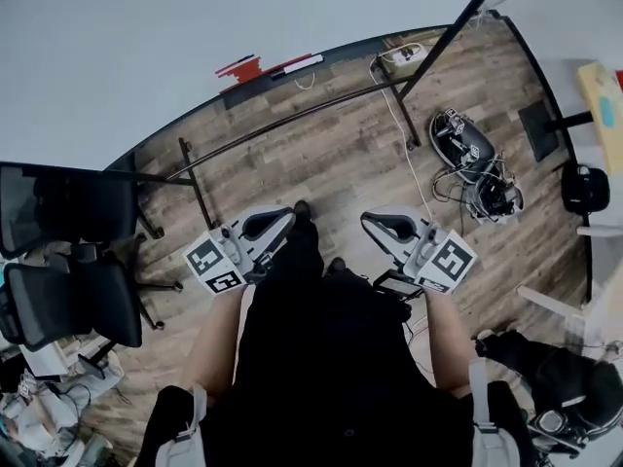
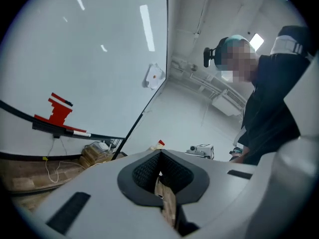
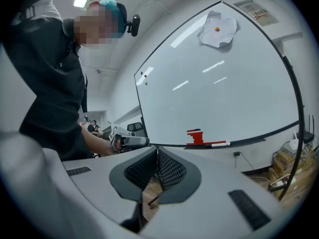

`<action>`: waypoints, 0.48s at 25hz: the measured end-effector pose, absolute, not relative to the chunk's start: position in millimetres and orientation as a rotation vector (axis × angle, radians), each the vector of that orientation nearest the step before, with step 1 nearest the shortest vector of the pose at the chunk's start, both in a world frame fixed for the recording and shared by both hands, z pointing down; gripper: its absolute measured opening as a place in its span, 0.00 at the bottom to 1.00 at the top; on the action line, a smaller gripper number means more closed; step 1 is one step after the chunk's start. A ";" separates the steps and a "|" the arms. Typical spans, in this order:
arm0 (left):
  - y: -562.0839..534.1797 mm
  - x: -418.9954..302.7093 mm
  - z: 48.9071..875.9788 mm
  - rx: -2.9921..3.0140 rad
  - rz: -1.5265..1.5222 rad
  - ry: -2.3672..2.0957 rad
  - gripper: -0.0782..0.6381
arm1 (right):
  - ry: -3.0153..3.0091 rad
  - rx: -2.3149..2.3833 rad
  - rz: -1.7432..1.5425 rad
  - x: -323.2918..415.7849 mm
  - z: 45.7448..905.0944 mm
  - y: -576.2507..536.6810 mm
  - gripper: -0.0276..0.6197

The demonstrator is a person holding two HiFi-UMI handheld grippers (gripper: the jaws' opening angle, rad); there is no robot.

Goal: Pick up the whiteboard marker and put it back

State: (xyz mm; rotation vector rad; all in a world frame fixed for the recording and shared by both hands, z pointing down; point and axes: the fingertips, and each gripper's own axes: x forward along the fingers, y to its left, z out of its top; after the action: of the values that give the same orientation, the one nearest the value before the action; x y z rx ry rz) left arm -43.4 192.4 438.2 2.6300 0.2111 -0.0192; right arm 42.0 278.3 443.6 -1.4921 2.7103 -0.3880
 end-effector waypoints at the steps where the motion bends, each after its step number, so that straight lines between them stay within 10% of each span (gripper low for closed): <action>1: 183.4 -34.6 434.5 2.643 -0.033 0.238 0.13 | 2.727 -1.493 -0.378 46.0 438.9 264.6 0.07; 12: 89.1 10.4 421.1 2.690 0.018 0.401 0.12 | 2.786 -1.553 -0.287 70.3 408.1 134.5 0.07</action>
State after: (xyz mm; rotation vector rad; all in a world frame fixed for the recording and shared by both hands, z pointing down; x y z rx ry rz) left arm 10.4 89.1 421.1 2.6901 0.4009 0.0177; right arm 70.3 134.5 408.1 -1.5535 2.7858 -0.2871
